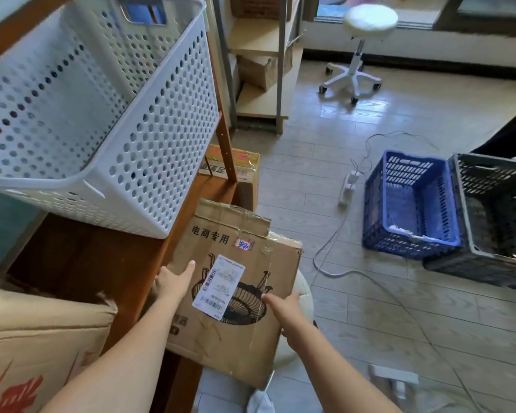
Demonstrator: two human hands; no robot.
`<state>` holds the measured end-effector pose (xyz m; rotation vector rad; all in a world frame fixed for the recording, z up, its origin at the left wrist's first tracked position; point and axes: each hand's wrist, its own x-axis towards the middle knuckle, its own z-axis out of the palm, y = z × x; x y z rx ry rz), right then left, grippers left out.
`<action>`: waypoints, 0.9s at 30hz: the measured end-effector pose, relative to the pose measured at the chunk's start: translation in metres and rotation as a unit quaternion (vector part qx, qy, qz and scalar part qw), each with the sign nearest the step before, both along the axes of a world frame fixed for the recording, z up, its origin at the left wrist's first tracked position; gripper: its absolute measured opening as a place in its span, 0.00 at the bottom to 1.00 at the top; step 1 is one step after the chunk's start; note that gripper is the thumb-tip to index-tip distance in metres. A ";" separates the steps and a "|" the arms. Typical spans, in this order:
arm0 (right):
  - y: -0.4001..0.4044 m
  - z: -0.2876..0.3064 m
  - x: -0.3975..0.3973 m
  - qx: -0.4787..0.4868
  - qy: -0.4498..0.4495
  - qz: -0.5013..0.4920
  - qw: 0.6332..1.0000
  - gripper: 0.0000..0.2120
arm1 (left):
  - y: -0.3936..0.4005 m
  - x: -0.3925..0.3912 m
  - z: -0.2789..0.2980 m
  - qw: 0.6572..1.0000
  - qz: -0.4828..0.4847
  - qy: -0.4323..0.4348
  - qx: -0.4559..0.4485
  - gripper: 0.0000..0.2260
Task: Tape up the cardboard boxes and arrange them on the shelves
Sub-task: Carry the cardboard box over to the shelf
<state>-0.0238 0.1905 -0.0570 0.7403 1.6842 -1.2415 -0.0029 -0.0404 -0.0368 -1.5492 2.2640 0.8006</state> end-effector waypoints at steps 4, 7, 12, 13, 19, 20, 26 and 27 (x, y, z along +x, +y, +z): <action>0.019 0.002 -0.010 0.168 -0.004 0.010 0.986 0.53 | 0.007 0.014 -0.007 0.996 -0.010 -0.007 0.088 0.32; 0.041 0.018 -0.013 0.189 -0.004 0.003 0.982 0.46 | 0.024 0.012 0.002 0.989 0.000 0.007 0.146 0.36; 0.081 0.065 -0.026 0.213 0.032 0.008 0.977 0.39 | 0.053 0.003 0.043 0.981 -0.009 0.027 0.189 0.44; 0.089 0.076 -0.027 0.201 0.033 -0.002 0.979 0.38 | 0.058 0.002 0.053 0.979 -0.006 0.042 0.199 0.43; 0.135 0.165 -0.025 0.071 0.055 -0.123 0.988 0.38 | 0.083 -0.016 0.144 0.973 -0.031 0.080 0.212 0.40; 0.143 0.184 -0.026 0.062 0.060 -0.134 0.987 0.39 | 0.088 -0.019 0.165 0.974 -0.044 0.090 0.205 0.37; 0.189 0.289 -0.035 0.013 0.135 -0.124 0.983 0.32 | 0.111 -0.040 0.272 0.934 -0.065 0.199 0.289 0.30; 0.197 0.307 -0.037 0.006 0.141 -0.123 0.982 0.31 | 0.117 -0.043 0.289 0.917 -0.059 0.211 0.334 0.29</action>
